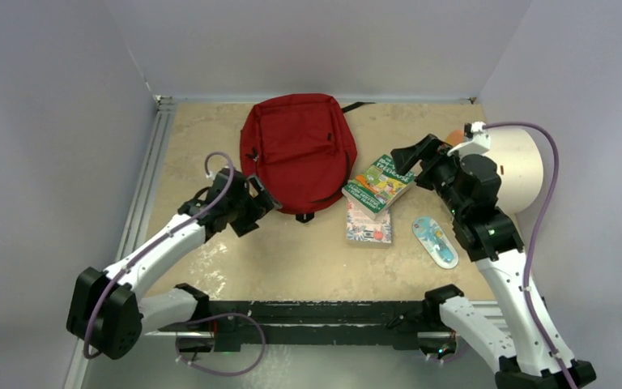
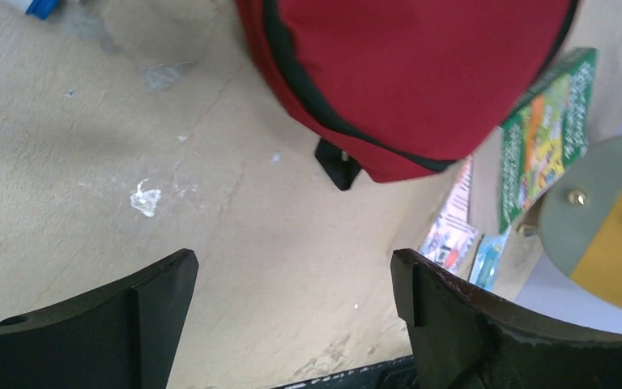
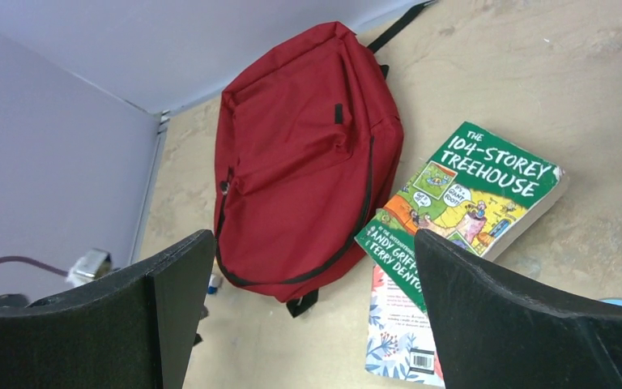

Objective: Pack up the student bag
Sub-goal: Pick up the student bag at the center of the board.

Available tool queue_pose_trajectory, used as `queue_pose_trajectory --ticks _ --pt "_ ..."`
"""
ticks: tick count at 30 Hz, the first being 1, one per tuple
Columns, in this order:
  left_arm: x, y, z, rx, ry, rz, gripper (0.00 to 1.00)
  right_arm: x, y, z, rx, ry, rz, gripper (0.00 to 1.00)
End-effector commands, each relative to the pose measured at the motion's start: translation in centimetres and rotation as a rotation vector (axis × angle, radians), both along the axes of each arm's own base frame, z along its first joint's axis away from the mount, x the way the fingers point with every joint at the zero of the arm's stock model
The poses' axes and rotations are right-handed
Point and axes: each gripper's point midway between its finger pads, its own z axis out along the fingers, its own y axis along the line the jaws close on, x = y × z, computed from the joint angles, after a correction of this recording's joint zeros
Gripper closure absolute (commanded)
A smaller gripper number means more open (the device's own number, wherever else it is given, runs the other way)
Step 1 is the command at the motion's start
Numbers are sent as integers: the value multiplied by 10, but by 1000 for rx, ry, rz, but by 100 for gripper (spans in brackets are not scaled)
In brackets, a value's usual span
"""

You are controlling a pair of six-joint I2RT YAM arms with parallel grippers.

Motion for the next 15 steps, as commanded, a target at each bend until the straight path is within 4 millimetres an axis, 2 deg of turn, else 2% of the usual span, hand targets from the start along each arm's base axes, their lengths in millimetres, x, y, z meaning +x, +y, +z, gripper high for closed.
queue_pose_trajectory --ticks 1,5,11,15 --pt "24 -16 -5 -102 -19 84 10 -3 4 4 28 -25 23 5" --pt "37 -29 -20 -106 5 71 10 -1 4 -4 31 -20 21 6" --pt "55 -34 -17 -107 -54 81 11 -1 4 -16 54 -2 4 6" --pt "64 -37 -22 -116 -68 96 11 1 3 -18 52 3 -3 6"
